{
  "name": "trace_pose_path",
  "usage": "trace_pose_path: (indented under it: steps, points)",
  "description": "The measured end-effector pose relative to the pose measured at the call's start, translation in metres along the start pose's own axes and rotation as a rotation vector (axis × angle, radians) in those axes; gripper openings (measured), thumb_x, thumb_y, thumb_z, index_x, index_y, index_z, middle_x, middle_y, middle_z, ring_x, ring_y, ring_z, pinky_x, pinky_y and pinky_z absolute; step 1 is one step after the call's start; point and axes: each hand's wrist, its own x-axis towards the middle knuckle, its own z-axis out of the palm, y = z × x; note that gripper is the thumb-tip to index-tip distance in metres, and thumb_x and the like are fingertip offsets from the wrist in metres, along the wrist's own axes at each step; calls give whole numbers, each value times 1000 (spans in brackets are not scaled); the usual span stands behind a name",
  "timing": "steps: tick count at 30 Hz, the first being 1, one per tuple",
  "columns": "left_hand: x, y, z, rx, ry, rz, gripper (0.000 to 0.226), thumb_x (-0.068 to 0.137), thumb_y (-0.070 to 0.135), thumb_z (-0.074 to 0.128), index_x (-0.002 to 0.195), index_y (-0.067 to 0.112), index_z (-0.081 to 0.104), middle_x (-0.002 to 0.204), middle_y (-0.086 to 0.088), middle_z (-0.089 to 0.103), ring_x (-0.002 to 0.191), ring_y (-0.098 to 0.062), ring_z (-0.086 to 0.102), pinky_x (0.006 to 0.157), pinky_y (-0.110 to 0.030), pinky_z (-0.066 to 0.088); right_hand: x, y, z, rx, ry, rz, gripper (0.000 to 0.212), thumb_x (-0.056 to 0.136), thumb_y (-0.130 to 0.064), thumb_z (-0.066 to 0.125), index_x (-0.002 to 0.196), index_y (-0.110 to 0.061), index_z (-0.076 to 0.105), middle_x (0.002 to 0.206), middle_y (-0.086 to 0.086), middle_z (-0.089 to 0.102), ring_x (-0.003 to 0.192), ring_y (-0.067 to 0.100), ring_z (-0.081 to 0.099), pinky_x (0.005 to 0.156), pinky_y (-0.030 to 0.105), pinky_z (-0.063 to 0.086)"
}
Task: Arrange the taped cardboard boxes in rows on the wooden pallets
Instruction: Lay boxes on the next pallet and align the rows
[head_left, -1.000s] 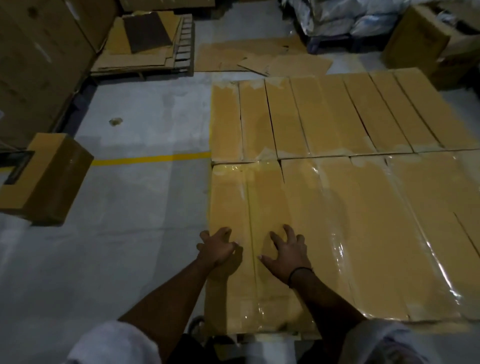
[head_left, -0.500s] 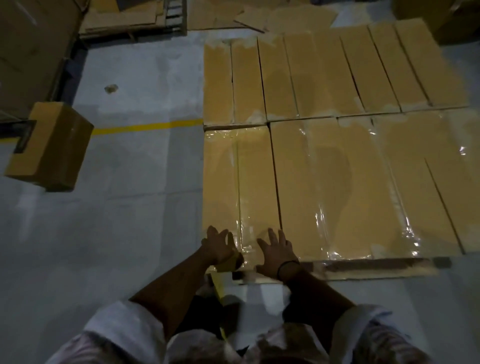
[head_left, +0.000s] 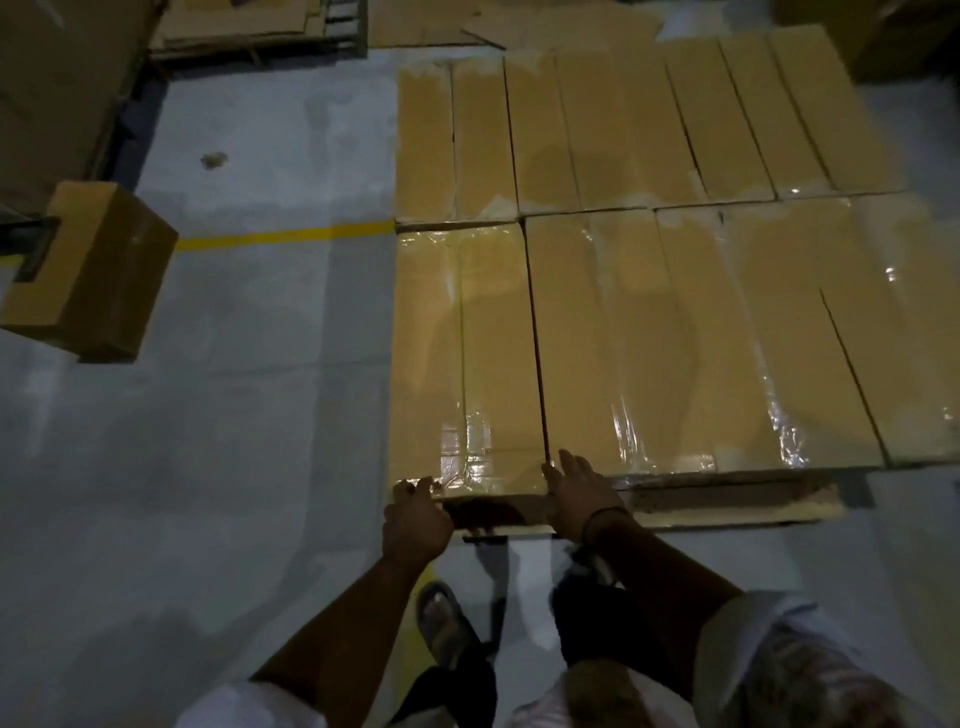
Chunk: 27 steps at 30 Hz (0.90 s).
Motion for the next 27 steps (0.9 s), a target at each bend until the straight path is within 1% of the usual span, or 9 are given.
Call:
trace_pose_path:
  steps: [3, 6, 9, 10, 12, 15, 19, 22, 27]
  points:
    - [24, -14, 9, 14, 59, 44, 51, 93, 10, 56, 141, 17, 39, 155, -22, 23, 129, -50, 42, 108, -53, 40, 15, -7, 19, -29, 105, -40, 77, 93, -32, 64, 157, -17, 24, 167, 15, 11, 151, 34, 19, 111, 47, 41]
    - [45, -20, 13, 55, 150, 55, 57, 92, 3, 55, 142, 14, 32, 159, -26, 12, 131, -59, 33, 106, -63, 40, 27, -15, 41, -122, 185, -68, 81, 93, -32, 65, 159, -17, 21, 167, 19, 8, 152, 37, 14, 111, 46, 40]
    - [55, -23, 11, 169, 155, 120, 64, 95, 9, 56, 150, 17, 23, 161, -35, 3, 137, -62, 27, 110, -65, 36, 33, -18, 51, -162, 246, -31, 76, 95, -16, 60, 159, -16, 18, 166, 23, 6, 152, 39, 14, 114, 47, 37]
    - [57, -25, 11, 187, 152, 144, 65, 98, 12, 55, 152, 19, 20, 161, -36, 4, 135, -61, 31, 110, -64, 37, 35, -18, 51, -159, 260, -25, 75, 96, -11, 58, 159, -15, 19, 166, 24, 7, 152, 39, 15, 114, 47, 37]
    - [60, -32, 13, 202, 162, 177, 67, 100, 13, 53, 155, 22, 17, 159, -35, 13, 128, -56, 43, 106, -59, 43, 38, -16, 53, -166, 296, -28, 72, 95, -8, 57, 158, -13, 23, 164, 25, 13, 150, 40, 19, 111, 47, 38]
    - [62, -38, 10, 203, 207, 213, 68, 99, 11, 55, 156, 21, 20, 152, -29, 26, 117, -50, 53, 97, -53, 49, 43, -12, 55, -151, 329, -36, 72, 90, -4, 62, 155, -11, 31, 162, 26, 22, 147, 41, 27, 106, 47, 43]
    - [66, -40, 4, 172, 221, 230, 64, 96, 12, 61, 149, 21, 27, 147, -26, 31, 111, -49, 55, 90, -52, 52, 46, -8, 55, -94, 359, -34, 69, 89, -2, 64, 152, -14, 38, 161, 23, 27, 144, 39, 33, 106, 46, 45]
    - [73, -40, -2, 170, 213, 257, 69, 94, 14, 66, 149, 24, 27, 143, -23, 34, 108, -49, 56, 89, -53, 55, 50, -6, 48, -32, 360, -33, 67, 92, -3, 63, 153, -14, 39, 161, 20, 28, 145, 37, 32, 110, 45, 44]
    - [75, -38, -6, 186, 218, 272, 71, 91, 12, 70, 147, 23, 29, 137, -23, 36, 103, -49, 59, 86, -55, 57, 55, -4, 41, -26, 319, -39, 66, 91, -1, 63, 151, -15, 39, 160, 19, 28, 144, 37, 30, 109, 48, 44]
